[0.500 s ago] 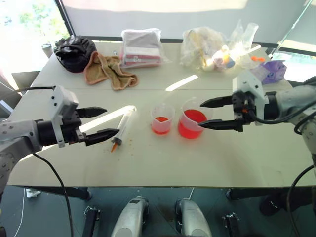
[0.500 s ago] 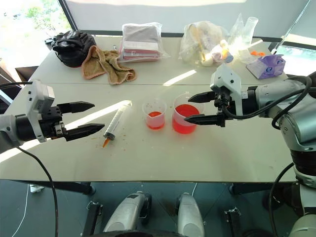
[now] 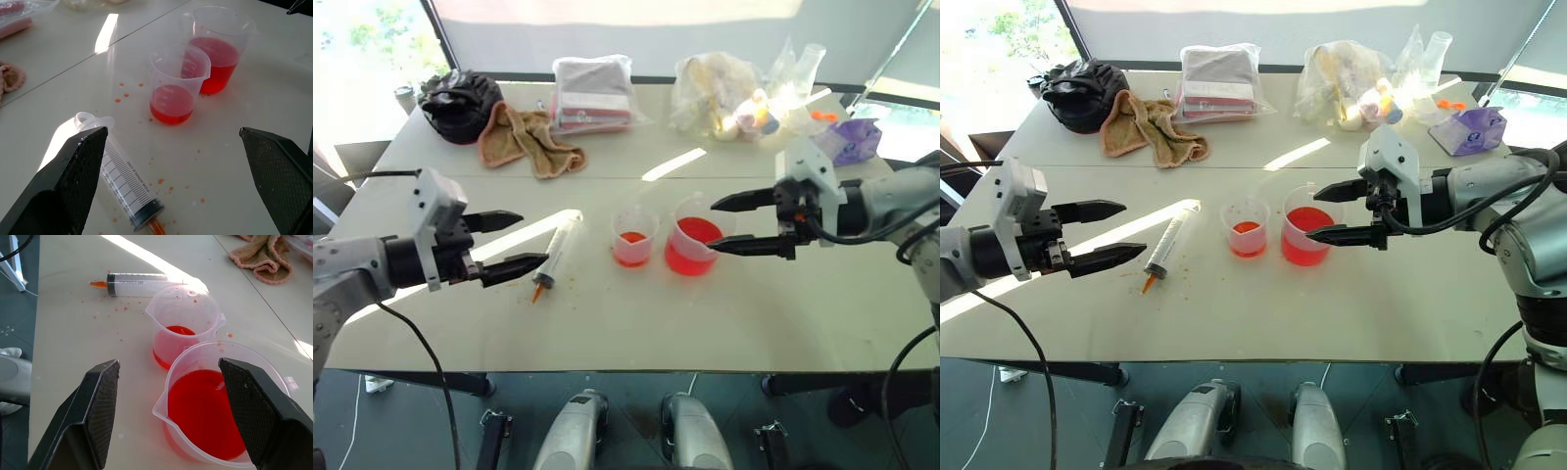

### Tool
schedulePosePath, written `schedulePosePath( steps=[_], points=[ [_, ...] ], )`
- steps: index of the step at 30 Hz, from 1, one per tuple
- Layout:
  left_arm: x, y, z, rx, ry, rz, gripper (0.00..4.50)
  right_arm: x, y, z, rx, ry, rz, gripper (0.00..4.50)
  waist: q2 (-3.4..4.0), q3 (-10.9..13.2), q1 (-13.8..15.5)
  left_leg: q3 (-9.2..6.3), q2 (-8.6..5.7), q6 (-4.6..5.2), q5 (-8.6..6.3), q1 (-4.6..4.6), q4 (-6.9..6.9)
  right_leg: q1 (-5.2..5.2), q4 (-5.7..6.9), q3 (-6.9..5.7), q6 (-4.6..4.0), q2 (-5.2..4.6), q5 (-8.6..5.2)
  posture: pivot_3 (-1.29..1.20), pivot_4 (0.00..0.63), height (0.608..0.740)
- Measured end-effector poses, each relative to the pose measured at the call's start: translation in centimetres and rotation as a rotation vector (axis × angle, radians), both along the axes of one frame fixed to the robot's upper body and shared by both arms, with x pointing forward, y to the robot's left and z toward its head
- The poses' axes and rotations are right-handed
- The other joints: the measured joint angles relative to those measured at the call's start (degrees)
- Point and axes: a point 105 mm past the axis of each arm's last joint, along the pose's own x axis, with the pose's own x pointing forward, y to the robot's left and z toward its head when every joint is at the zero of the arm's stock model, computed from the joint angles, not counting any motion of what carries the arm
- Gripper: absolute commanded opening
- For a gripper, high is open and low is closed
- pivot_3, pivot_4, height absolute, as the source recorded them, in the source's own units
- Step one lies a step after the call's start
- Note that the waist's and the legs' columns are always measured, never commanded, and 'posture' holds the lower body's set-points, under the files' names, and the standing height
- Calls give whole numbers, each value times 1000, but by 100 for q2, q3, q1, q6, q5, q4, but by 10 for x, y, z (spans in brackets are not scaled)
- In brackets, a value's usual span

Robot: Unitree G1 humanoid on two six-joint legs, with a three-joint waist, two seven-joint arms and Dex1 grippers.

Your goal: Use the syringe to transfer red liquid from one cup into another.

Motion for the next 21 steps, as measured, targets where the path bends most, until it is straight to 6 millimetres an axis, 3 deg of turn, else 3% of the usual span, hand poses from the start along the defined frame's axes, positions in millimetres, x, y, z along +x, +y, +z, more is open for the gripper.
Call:
schedulePosePath(
  steps=[5, 15, 21],
  points=[
    [-4, 14, -9, 73, 45, 43, 4478, 3, 0, 0, -7, -4, 10, 3380, 2, 1, -8, 6, 1, 0, 0, 0, -2, -4, 1, 3, 0, 0, 0, 0, 150, 740],
    [-5, 21, -4, 88, 29, 68, 4478, 7, 4, -1, -5, -7, 35, 3380, 2, 1, -2, 7, 2, -1, -1, 0, -3, -5, 1, 3, 0, 0, 0, 0, 150, 740],
    [9, 24, 2, 100, 18, 150, 4478, 7, 4, -1, -12, -12, 38, 3380, 2, 1, 7, 6, 2, -1, 0, 0, -1, -4, 3, 2, 4, 1, 2, 0, 150, 740]
  ],
)
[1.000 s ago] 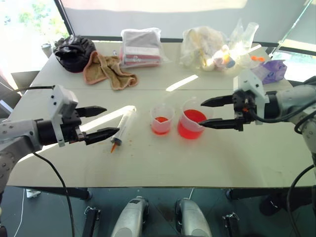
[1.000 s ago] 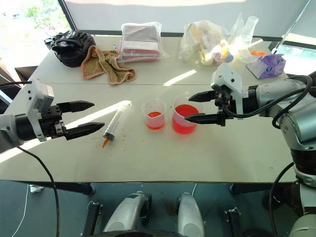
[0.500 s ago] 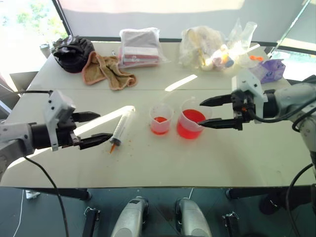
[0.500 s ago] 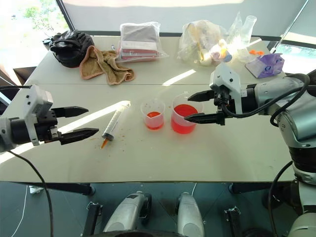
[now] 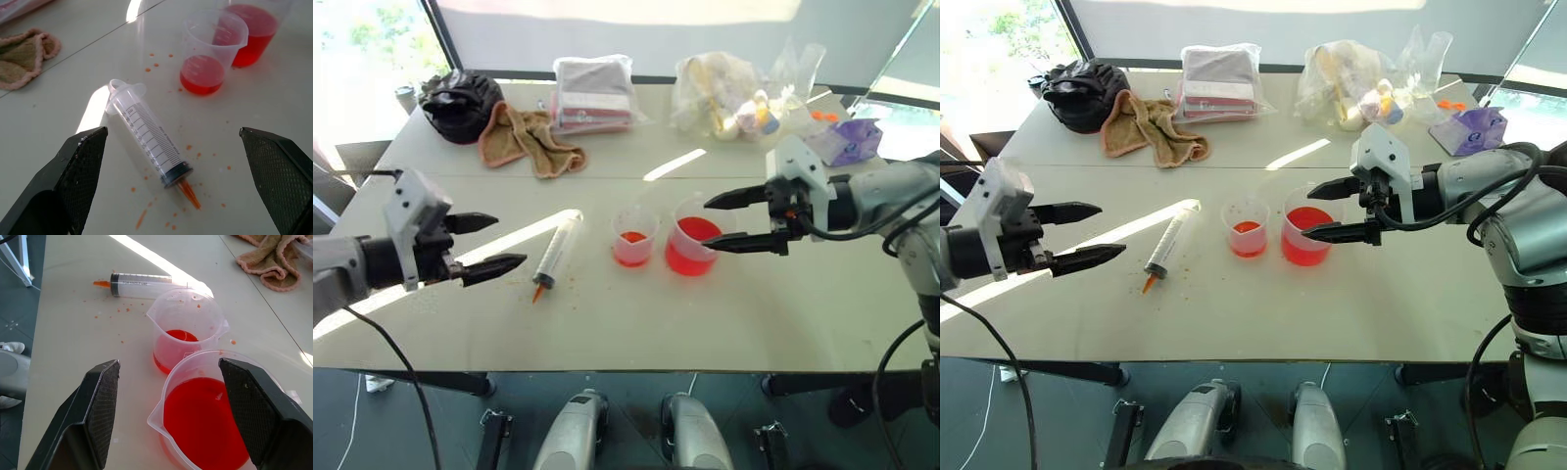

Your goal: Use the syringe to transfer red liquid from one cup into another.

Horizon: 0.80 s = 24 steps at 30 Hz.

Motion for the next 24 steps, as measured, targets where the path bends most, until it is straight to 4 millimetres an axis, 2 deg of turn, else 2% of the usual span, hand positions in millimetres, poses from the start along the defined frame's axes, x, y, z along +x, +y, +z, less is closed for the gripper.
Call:
schedulePosePath(
  steps=[2, 7, 9, 11, 14, 18, 24],
  points=[
    [6, -2, 1, 3, 14, 33, 4478, 0, 0, 1, -2, -4, -1, 3380, 0, 0, -3, 1, 0, 0, 0, 0, 0, 0, 0, 0, 10, 1, 5, 0, 150, 740],
    [24, -26, 13, -19, 99, 87, 4478, 1, -1, 4, -3, -18, -6, 3380, -3, 0, -4, -4, -2, 1, 2, 2, 11, 8, 8, -8, 24, 20, 13, 0, 150, 740],
    [38, -37, 16, -108, 170, 111, 4478, 3, -3, 6, -7, -28, -20, 3380, -3, 0, 2, -8, 1, 1, 4, 8, 16, 16, 11, -9, 24, 34, 13, 0, 150, 740],
    [50, -45, 11, -136, 268, 152, 4478, 3, -3, 7, -10, -35, -24, 3380, -5, -1, -4, -13, 4, 0, 4, 10, 22, 22, 13, -8, 25, 41, 13, 0, 150, 740],
    [72, -44, 0, -110, 374, 273, 4478, 2, -3, 7, -14, -37, -26, 3380, -5, -1, -28, -12, 5, -2, 5, 11, 21, 18, 17, -4, 25, 42, 13, 0, 150, 740],
    [98, -43, -11, 39, 432, 443, 4478, 1, -7, 7, -19, -37, -53, 3380, -5, -1, -5, -14, 5, -8, 8, 10, 19, 15, 19, -1, 24, 42, 13, 0, 150, 740],
    [116, -60, -18, 133, 501, 529, 4478, -1, -6, 9, -17, -50, -60, 3380, -5, -1, 8, -13, 3, -8, 7, 8, 18, 14, 16, 2, 25, 40, 14, 0, 150, 740]
  ],
)
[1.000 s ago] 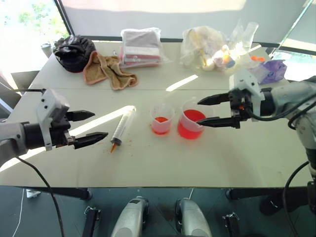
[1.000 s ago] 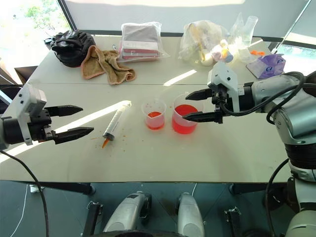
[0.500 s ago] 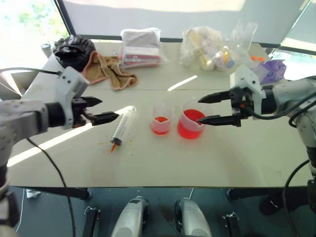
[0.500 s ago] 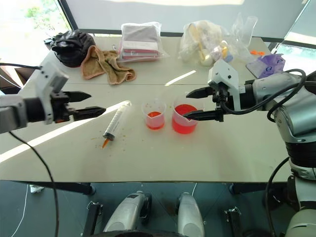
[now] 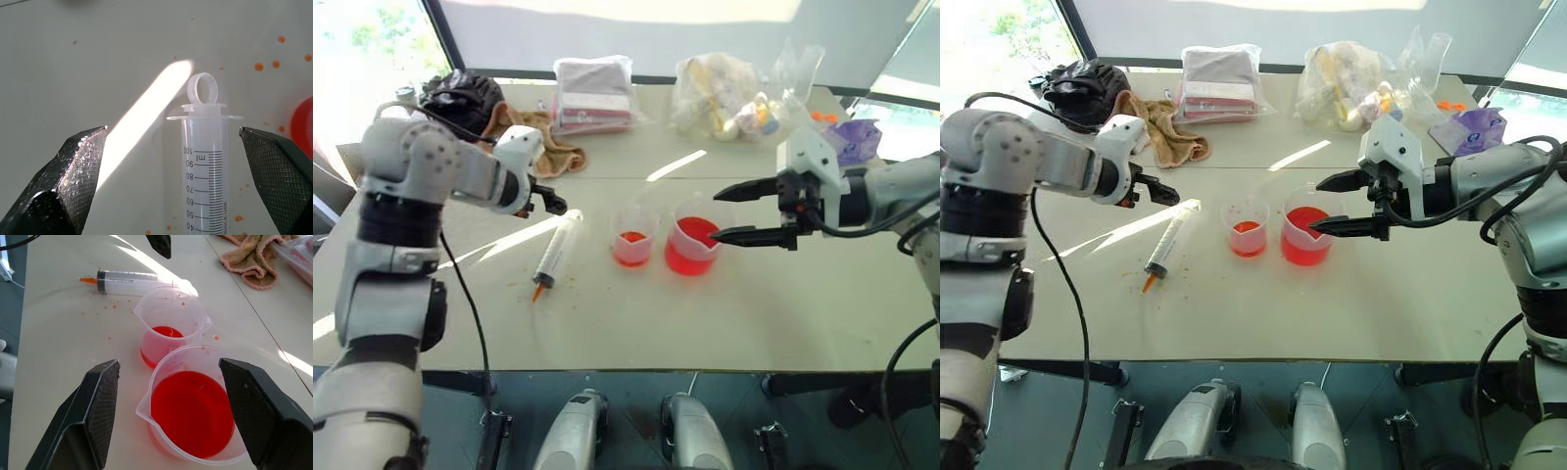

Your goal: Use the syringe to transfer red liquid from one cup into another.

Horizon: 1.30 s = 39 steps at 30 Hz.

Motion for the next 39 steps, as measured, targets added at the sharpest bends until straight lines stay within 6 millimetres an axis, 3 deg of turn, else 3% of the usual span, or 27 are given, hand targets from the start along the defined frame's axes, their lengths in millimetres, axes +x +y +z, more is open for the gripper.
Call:
schedulePosePath(
  steps=[6, 23, 26, 32, 39],
  points=[
    [6, -17, -17, 23, 143, 47, 4478, -2, -3, 1, 1, -6, -19, 3380, 0, 0, -25, 3, 0, -3, 2, -3, -6, -9, 1, 4, 1, -1, 1, 0, 150, 740],
    [-3, -24, -52, 135, 289, 89, 4478, -2, -4, 4, 7, -19, -42, 3380, -1, 0, -10, 3, -2, -24, 14, -8, -10, -16, 3, 12, 1, -5, 1, 0, 150, 740],
    [-3, -22, -56, 160, 301, 112, 3753, -2, -4, 4, 7, -20, -43, 3380, -1, 0, -8, 3, -2, -27, 16, -8, -10, -15, 3, 12, 1, -5, 1, 0, 150, 740],
    [-3, -21, -58, 157, 313, 147, 1492, -2, -4, 5, 8, -27, -49, 3380, -2, 0, -9, 3, -2, -38, 23, -8, -9, -15, 3, 12, 1, -5, 1, 0, 150, 740],
    [-2, -18, -58, 114, 279, 152, 1455, -1, -4, 5, 9, -30, -53, 3380, -2, -1, -9, 4, -2, -40, 23, -7, -7, -14, 6, 12, 1, -7, 2, 0, 150, 740]
  ],
)
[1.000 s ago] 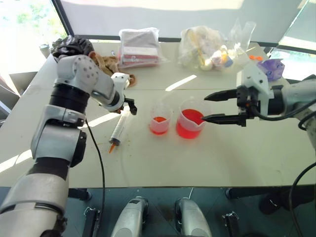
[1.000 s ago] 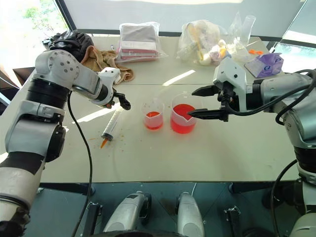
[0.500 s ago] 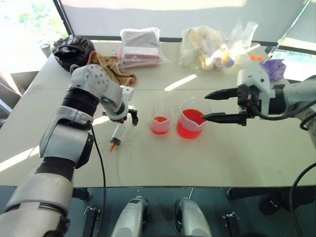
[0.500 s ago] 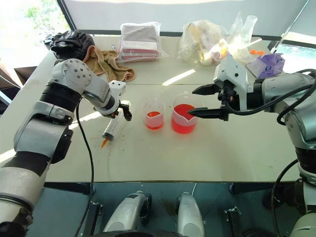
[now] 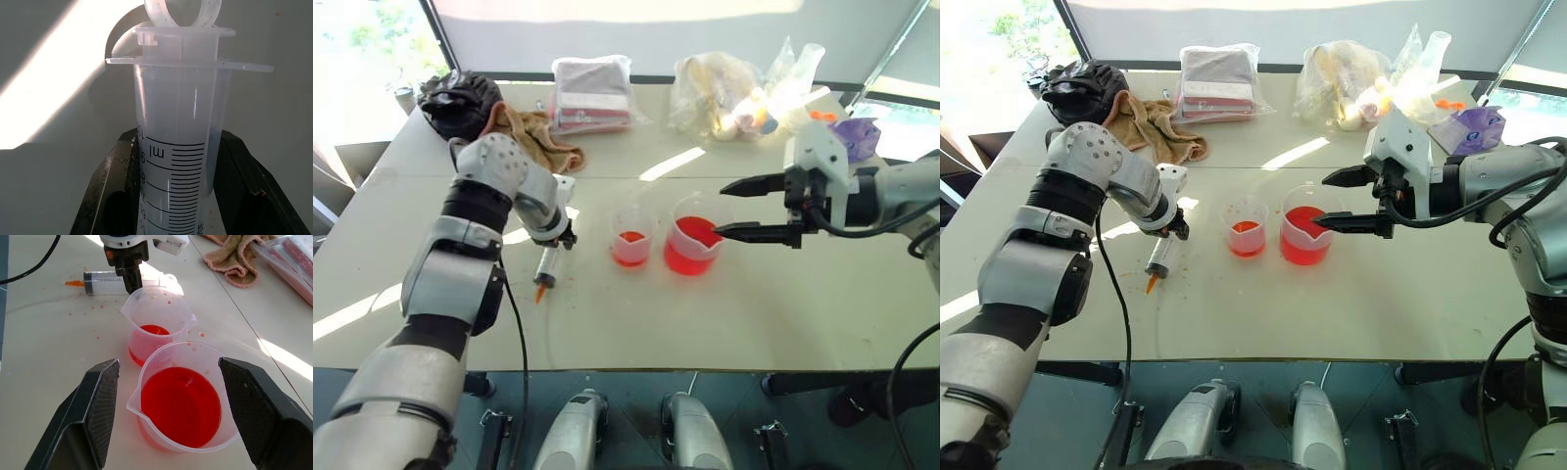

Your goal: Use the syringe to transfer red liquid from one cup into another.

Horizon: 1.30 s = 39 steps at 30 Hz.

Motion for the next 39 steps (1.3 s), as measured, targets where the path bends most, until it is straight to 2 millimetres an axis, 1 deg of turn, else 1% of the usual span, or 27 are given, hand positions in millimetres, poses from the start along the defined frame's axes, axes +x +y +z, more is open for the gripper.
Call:
schedulePosePath(
  steps=[2, 4, 6, 7, 8, 9, 10, 11, 12, 14, 15, 17, 20, 22, 25, 27, 29, 34, 36, 39],
  points=[
    [1, 7, 7, -16, -76, -14, 1455, 0, 0, 0, 1, -2, -2, 3380, -1, 1, -5, -1, 1, -3, 2, -1, 0, -3, 1, 1, -1, -8, 1, 0, 150, 740],
    [2, 17, 24, 4, -179, -31, 1455, 1, 0, 0, 2, -3, -6, 3380, -1, 1, -17, 0, 1, -8, 4, -3, -1, -7, 4, 2, -3, -10, 2, 0, 150, 740],
    [3, 30, 56, 34, -341, -57, 1455, 1, -3, 0, 5, -5, -17, 3380, -1, 1, -21, 2, 1, -17, 9, -4, -6, -10, 3, 2, -4, -10, 2, 0, 150, 740],
    [3, 35, 76, 32, -435, -77, 1455, 2, -4, 2, 9, -13, -22, 3380, 0, 0, -17, 3, 1, -17, 9, -4, -7, -12, 2, 2, -4, -10, 2, 0, 150, 740],
    [4, 36, 94, 10, -515, -108, 1455, 3, -6, 3, 17, -20, -35, 3380, 0, 0, -11, 5, 1, -19, 11, -3, -7, -10, 2, 1, -5, -4, 2, 0, 150, 740],
    [4, 31, 116, -19, -607, -154, 1455, 4, -9, 6, 27, -32, -52, 3380, 1, 0, 19, 4, 0, -20, 12, -3, -6, -5, -1, 0, -5, -1, 2, 0, 150, 740],
    [5, 28, 125, -35, -647, -176, 1455, 5, -10, 7, 29, -35, -57, 3380, 1, -1, 31, 3, -1, -20, 12, -2, -5, -1, -4, 0, -5, -1, 2, 0, 150, 740],
    [6, 23, 138, -59, -710, -210, 1455, 6, -10, 7, 35, -41, -64, 3380, 0, -1, 48, 3, -2, -18, 11, 1, -2, 8, -11, -1, -6, -1, 2, 0, 150, 740],
    [8, 18, 146, -80, -755, -235, 1455, 7, -10, 8, 42, -45, -70, 3380, 1, -1, 51, 4, -3, -13, 9, 2, 0, 12, -14, -1, -8, -1, 3, 0, 150, 740],
    [15, -8, 161, -230, -839, -306, 1455, 12, -11, 12, 93, -65, -102, 3380, -1, 0, 86, 4, -3, 13, 1, 1, 8, 16, -14, -2, -10, 0, 4, 0, 150, 740],
    [15, -27, 170, -319, -873, -363, 1455, 14, -12, 15, 116, -76, -119, 3380, -2, 0, 117, 4, -3, 17, 2, -3, 9, 12, -17, -5, -13, 1, 7, 0, 150, 740],
    [9, -61, 189, -476, -929, -491, 1455, 17, -14, 23, 159, -95, -143, 3380, -2, 0, 145, 9, -2, 16, 3, -4, 9, 12, -19, -4, -11, -1, 9, 0, 150, 740],
    [-4, -93, 212, -661, -1008, -647, 1455, 18, -27, 35, 199, -133, -209, 3380, -1, 0, 139, 23, -1, 4, 10, -1, 0, 7, -18, -2, -9, -4, 10, 0, 150, 740],
    [-12, -111, 218, -747, -1046, -739, 1455, 18, -35, 42, 224, -149, -249, 3380, -1, 0, 139, 28, 2, 4, 10, -2, -1, 3, -17, -2, -9, -4, 10, 0, 150, 740],
    [-23, -135, 220, -783, -1135, -899, 1455, 13, -47, 52, 289, -119, -307, 3380, 2, -2, 138, 48, 4, 17, 3, 1, -4, 0, -16, 6, -8, -6, 11, 0, 150, 740],
    [-28, -148, 209, -807, -1137, -973, 1455, 6, -51, 60, 321, -121, -327, 3380, 3, -2, 137, 52, 9, 40, -10, 3, 0, 1, -16, 10, -9, -6, 11, 0, 150, 740],
    [-29, -159, 197, -855, -1119, -1006, 1455, 0, -52, 65, 349, -124, -332, 3380, 2, -2, 135, 58, 10, 54, -17, 2, 7, 2, -14, 12, -8, -5, 12, 0, 150, 740],
    [-31, -175, 183, -906, -1164, -1059, 1455, -13, -54, 69, 422, -76, -345, 3380, 3, -3, 145, 75, 12, 70, -26, 1, 22, 3, -14, 20, -2, -8, 16, 0, 150, 740],
    [-29, -179, 170, -896, -1161, -1069, 1455, -19, -55, 73, 446, -75, -345, 3380, 4, -3, 143, 79, 13, 82, -33, 2, 35, 8, -14, 22, -2, -8, 17, 0, 150, 740],
    [-24, -181, 142, -886, -1109, -1069, 1455, -22, -51, 77, 472, -73, -344, 3380, 5, -3, 135, 84, 14, 90, -39, -2, 53, 9, -13, 25, 1, -8, 18, 0, 150, 740]
  ],
)
